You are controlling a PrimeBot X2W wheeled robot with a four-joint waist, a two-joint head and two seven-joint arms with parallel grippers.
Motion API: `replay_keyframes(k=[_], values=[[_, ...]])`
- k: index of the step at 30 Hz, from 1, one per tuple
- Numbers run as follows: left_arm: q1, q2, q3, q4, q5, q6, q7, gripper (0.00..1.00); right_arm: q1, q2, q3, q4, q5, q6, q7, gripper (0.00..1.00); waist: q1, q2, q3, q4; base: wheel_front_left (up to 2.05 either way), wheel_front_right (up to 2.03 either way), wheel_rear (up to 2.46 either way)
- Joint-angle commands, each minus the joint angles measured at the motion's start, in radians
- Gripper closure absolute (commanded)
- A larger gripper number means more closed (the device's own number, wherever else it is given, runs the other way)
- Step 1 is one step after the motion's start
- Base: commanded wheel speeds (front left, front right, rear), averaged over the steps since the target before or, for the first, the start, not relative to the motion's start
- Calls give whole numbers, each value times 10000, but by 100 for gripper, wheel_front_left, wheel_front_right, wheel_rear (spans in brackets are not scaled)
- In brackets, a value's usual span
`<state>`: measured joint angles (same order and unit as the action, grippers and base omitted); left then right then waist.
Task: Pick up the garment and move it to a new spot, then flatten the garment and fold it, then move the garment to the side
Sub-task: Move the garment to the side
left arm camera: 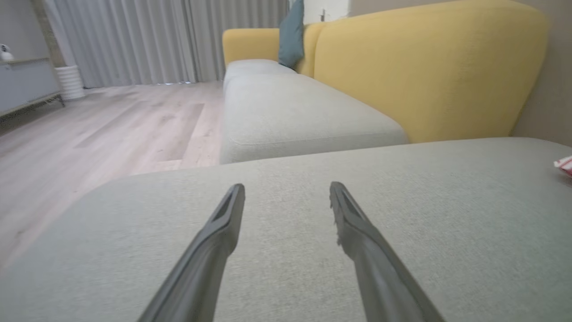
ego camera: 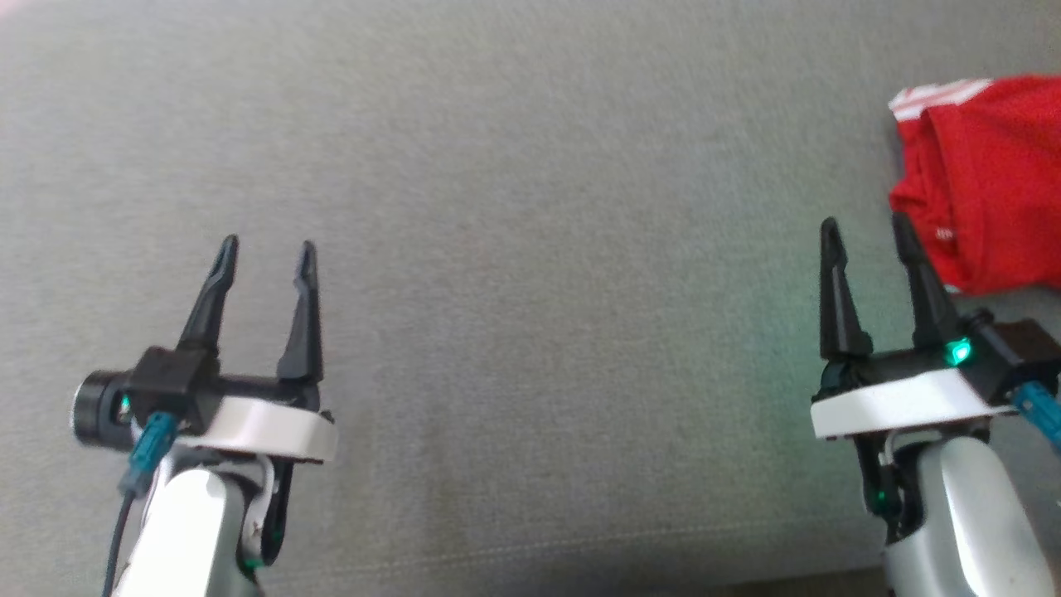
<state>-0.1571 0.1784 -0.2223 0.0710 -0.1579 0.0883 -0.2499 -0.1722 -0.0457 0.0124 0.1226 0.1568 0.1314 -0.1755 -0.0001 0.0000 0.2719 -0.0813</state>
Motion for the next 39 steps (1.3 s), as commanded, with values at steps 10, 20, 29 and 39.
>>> replay_keyframes(k=[10,20,29,39], values=[[772,70,718,-67,-278,5,-117,0,684,-46,274,-398,-112,-7,335,0,1,0,-1460,535,0,0,0],[1446,-48,697,96,-305,14,-117,0,1346,-46,121,-685,-371,-7,796,0,1,0,-2071,444,0,0,0],[1770,-101,681,335,-298,91,-118,0,1789,-46,260,-958,-414,-7,1118,0,1,0,-2433,373,0,0,0],[1793,-109,623,488,-245,151,-118,0,1859,-45,270,-1096,-436,-7,1230,0,1,0,-2453,389,0,0,0]])
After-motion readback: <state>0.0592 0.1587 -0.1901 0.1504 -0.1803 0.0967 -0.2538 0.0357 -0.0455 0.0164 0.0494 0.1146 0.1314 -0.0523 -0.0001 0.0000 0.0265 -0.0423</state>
